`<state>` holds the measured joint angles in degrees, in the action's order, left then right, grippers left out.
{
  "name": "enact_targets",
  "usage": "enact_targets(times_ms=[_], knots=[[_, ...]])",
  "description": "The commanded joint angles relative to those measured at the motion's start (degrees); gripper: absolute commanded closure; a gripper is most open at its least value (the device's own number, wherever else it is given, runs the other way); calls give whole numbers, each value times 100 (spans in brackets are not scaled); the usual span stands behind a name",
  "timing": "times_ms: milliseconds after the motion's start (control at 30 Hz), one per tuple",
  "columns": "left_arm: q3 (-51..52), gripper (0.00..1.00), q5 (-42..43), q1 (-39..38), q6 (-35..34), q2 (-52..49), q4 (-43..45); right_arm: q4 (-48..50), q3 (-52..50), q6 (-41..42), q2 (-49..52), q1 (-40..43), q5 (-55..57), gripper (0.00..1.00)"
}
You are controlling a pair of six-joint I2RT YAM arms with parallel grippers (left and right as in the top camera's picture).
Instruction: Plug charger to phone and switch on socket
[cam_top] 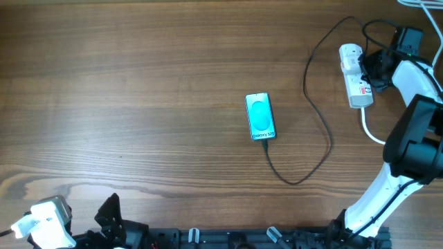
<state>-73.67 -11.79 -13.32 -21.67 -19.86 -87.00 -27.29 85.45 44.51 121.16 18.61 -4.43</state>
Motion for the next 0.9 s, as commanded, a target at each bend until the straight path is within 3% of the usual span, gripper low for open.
enact_targets(times_ms=[0, 500, 600, 667, 867], knots=[[-4, 0, -94, 33, 28, 44, 39, 9, 144, -127, 208, -133, -256, 95], [-4, 0, -92, 33, 28, 44, 35, -428, -175, -866, 219, -1008, 61, 95], [-4, 0, -37, 33, 24, 44, 33, -898, -173, -1143, 70, -938, 63, 95], [-4, 0, -26, 33, 26, 44, 28, -1182, -173, -1480, -450, -857, 116, 95], [-7, 0, -26, 33, 28, 251, -98, -1974, -173, -1451, -2481, -857, 872, 95]])
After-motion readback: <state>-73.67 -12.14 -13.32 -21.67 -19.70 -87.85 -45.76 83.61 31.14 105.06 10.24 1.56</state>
